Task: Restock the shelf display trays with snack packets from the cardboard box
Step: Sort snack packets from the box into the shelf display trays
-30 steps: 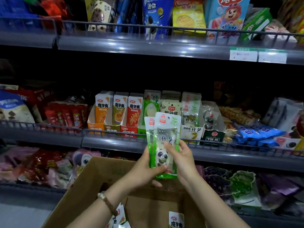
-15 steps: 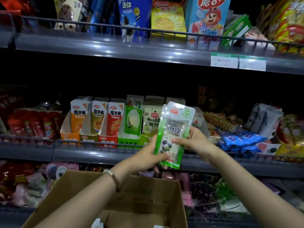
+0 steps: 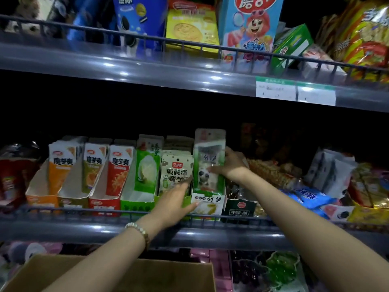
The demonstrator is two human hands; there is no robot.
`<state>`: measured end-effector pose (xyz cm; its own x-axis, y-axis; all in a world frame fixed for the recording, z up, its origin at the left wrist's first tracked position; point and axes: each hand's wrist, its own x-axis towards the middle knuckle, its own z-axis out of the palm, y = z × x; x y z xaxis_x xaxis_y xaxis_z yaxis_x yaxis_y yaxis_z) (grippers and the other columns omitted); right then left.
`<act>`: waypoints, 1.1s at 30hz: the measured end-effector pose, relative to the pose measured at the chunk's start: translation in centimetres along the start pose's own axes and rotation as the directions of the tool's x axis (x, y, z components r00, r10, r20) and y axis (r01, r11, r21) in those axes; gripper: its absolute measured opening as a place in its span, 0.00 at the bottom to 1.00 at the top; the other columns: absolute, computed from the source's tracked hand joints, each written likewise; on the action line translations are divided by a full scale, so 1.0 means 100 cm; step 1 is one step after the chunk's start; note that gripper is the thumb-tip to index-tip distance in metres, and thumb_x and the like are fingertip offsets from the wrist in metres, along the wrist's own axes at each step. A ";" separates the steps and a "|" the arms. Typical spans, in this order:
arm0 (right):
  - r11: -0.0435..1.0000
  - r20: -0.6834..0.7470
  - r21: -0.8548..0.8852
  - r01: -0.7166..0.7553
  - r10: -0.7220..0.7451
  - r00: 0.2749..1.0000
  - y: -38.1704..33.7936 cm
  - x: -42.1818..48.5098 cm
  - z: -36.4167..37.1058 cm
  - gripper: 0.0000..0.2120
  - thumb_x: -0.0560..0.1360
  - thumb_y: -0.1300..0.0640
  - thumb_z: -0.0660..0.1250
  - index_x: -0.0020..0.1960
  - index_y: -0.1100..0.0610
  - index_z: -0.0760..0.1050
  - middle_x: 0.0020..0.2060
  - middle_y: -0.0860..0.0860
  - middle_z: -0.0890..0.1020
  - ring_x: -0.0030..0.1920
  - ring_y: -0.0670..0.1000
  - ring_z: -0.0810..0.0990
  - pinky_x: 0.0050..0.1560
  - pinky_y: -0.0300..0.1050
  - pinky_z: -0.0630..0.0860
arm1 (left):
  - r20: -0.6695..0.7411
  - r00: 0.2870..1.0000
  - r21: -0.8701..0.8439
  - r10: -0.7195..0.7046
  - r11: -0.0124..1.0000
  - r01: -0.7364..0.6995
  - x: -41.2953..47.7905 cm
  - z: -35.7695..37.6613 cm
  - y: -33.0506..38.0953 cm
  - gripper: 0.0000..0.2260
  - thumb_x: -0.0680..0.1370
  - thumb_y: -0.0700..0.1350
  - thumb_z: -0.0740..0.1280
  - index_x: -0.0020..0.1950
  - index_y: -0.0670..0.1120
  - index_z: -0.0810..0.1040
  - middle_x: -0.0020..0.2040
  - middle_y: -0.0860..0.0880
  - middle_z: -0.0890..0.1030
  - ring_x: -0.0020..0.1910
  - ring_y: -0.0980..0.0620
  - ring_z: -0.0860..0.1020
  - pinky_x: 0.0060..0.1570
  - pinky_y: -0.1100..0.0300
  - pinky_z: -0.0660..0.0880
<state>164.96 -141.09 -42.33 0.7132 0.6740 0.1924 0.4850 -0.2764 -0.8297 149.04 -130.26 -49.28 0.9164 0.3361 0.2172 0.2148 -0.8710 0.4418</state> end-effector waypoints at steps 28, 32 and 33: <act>0.981 0.199 -0.052 0.188 -0.175 0.964 0.046 -0.185 0.123 0.25 0.75 0.53 0.68 0.69 0.47 0.65 0.68 0.41 0.67 0.69 0.39 0.63 0.68 0.31 0.60 | -0.004 1.000 0.057 -0.001 0.998 0.001 -0.178 0.013 -0.082 0.38 0.71 0.74 0.46 0.73 0.54 0.63 0.70 0.55 0.69 0.69 0.56 0.66 0.68 0.59 0.64; 0.999 0.279 -0.029 0.035 -0.025 0.960 0.082 -0.220 0.183 0.22 0.74 0.56 0.70 0.66 0.49 0.68 0.64 0.46 0.69 0.67 0.45 0.67 0.66 0.32 0.62 | 0.197 0.970 0.102 -0.143 0.987 0.125 -0.232 0.043 -0.134 0.44 0.67 0.77 0.40 0.74 0.52 0.62 0.71 0.54 0.67 0.70 0.56 0.65 0.68 0.60 0.63; 0.999 0.307 -0.030 -0.016 0.024 0.951 0.093 -0.226 0.200 0.22 0.74 0.56 0.70 0.66 0.52 0.69 0.63 0.47 0.70 0.67 0.46 0.68 0.65 0.33 0.62 | 0.249 0.948 0.098 -0.196 0.979 0.177 -0.244 0.051 -0.148 0.46 0.66 0.78 0.39 0.75 0.52 0.61 0.72 0.54 0.67 0.70 0.55 0.64 0.68 0.60 0.63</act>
<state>143.24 -145.17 -64.89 0.5351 0.8448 0.0022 0.4888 -0.3075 -0.8164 125.23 -127.38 -65.59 0.9112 0.4004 -0.0974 0.4054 -0.8286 0.3861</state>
